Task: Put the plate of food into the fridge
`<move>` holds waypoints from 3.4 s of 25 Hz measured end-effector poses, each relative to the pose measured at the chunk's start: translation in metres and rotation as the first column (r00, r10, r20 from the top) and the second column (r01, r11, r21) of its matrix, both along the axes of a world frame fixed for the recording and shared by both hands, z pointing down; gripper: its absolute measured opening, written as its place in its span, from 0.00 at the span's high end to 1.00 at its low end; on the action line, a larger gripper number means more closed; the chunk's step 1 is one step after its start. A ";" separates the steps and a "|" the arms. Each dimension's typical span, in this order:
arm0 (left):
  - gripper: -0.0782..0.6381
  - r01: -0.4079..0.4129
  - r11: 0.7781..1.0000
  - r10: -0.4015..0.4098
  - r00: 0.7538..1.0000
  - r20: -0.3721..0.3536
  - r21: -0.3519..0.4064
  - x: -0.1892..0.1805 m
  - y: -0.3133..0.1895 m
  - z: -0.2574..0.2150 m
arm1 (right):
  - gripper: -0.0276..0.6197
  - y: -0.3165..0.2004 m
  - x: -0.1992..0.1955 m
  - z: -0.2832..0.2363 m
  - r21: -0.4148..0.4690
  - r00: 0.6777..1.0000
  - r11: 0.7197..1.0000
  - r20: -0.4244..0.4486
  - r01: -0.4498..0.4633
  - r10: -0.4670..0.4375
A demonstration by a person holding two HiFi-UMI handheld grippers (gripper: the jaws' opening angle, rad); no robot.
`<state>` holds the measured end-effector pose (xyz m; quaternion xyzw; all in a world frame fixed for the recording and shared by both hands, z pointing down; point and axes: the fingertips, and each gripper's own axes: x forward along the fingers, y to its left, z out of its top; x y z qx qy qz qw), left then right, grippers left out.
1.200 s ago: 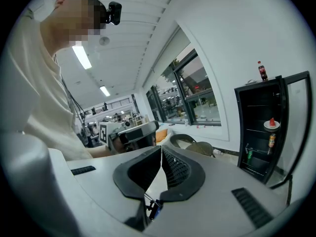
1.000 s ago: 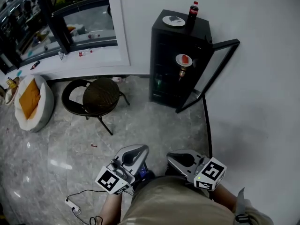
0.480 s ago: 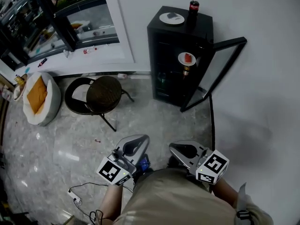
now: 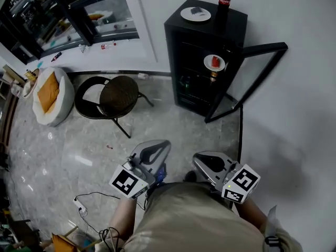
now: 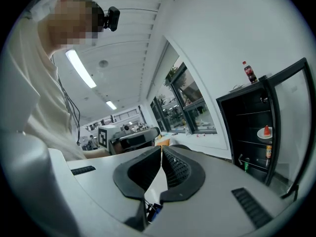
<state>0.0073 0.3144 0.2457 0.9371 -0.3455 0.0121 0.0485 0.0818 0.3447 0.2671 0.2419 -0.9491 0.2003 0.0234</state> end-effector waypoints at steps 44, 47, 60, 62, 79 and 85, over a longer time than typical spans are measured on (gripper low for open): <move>0.87 -0.017 1.000 0.017 1.000 0.021 -0.012 -0.110 -0.184 0.049 | 0.92 -0.128 -0.062 0.009 0.001 0.958 0.993 -0.263 -0.119 0.115; 0.87 -0.066 0.998 0.065 0.998 -0.015 -0.015 -0.102 -0.197 0.055 | 0.92 -0.139 -0.076 0.012 -0.006 0.951 0.992 -0.284 -0.127 0.120; 0.87 -0.246 0.969 0.246 0.968 -0.040 0.016 -0.051 -0.251 0.067 | 0.92 -0.178 -0.100 0.019 0.002 0.944 0.990 -0.300 -0.142 0.136; 0.87 -0.260 0.966 0.260 0.965 -0.043 0.014 -0.040 -0.259 0.066 | 0.92 -0.186 -0.093 0.020 0.012 0.945 0.990 -0.298 -0.140 0.137; 0.87 -0.182 0.983 0.183 0.983 0.026 -0.035 0.006 -0.320 0.033 | 0.92 -0.278 -0.023 0.016 -0.005 0.986 0.997 -0.148 -0.078 0.076; 0.87 -0.114 0.992 0.119 0.988 0.101 -0.056 0.021 -0.339 0.035 | 0.92 -0.305 0.004 0.007 0.011 0.992 1.000 -0.128 -0.015 0.017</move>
